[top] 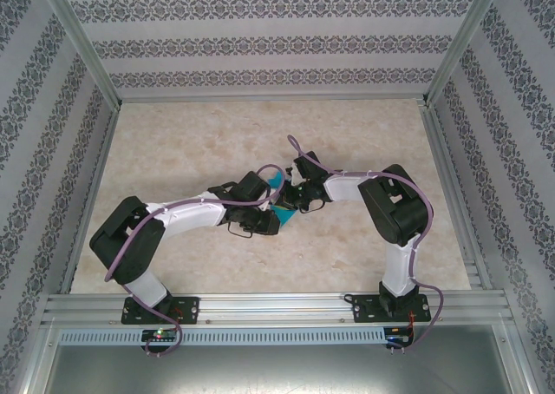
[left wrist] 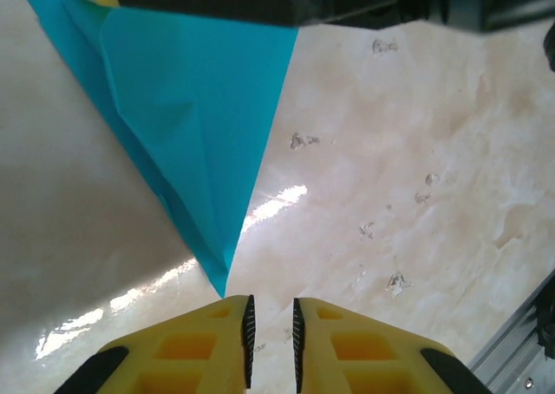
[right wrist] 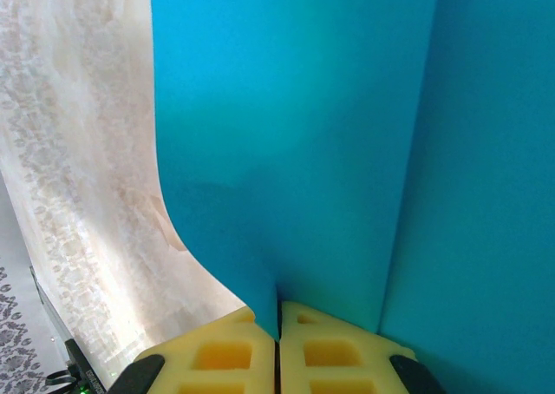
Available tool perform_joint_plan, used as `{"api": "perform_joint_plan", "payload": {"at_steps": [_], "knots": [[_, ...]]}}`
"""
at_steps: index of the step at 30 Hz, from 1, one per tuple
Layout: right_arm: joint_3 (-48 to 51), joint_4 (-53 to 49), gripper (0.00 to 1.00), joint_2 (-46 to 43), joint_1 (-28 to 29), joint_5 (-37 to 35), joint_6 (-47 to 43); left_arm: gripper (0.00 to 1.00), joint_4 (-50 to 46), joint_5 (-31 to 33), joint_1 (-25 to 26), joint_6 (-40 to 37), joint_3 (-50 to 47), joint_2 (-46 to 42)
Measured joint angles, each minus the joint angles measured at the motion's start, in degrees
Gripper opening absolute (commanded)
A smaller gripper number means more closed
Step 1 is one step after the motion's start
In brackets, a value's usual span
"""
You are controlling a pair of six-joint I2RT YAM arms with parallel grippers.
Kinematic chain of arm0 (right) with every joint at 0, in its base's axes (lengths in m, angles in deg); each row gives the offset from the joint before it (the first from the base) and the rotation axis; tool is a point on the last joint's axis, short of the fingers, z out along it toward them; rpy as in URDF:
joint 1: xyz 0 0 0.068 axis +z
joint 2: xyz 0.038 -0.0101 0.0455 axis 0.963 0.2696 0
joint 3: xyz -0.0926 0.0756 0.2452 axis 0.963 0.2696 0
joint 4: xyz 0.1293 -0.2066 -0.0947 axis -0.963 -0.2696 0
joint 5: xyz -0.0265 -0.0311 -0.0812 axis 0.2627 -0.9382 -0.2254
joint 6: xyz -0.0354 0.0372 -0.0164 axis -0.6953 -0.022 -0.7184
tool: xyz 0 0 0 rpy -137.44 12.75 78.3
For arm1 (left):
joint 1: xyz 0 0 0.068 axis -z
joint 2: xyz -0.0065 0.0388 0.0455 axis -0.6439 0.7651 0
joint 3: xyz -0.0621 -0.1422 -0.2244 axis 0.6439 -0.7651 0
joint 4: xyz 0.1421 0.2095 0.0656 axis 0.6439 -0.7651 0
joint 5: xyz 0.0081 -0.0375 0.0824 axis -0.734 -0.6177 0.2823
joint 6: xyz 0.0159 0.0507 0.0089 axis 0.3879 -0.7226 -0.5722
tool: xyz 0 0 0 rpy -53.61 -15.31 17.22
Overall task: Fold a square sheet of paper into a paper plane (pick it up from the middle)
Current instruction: Fourth fold the wing at the center of the table.
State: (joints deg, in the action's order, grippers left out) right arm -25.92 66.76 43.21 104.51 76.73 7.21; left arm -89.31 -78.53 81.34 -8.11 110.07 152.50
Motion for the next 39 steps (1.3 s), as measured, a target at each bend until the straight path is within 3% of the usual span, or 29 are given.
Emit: {"api": "perform_joint_plan", "payload": {"at_steps": [18,39], "knots": [[-0.09,-0.15,0.05,0.0,0.0,0.15,0.0,0.14,3.74,3.89,-0.02,2.69,0.13,4.68],[-0.09,-0.17,0.05,0.0,0.0,0.15,0.0,0.14,2.82,7.32,-0.02,2.25,0.13,4.59]]}}
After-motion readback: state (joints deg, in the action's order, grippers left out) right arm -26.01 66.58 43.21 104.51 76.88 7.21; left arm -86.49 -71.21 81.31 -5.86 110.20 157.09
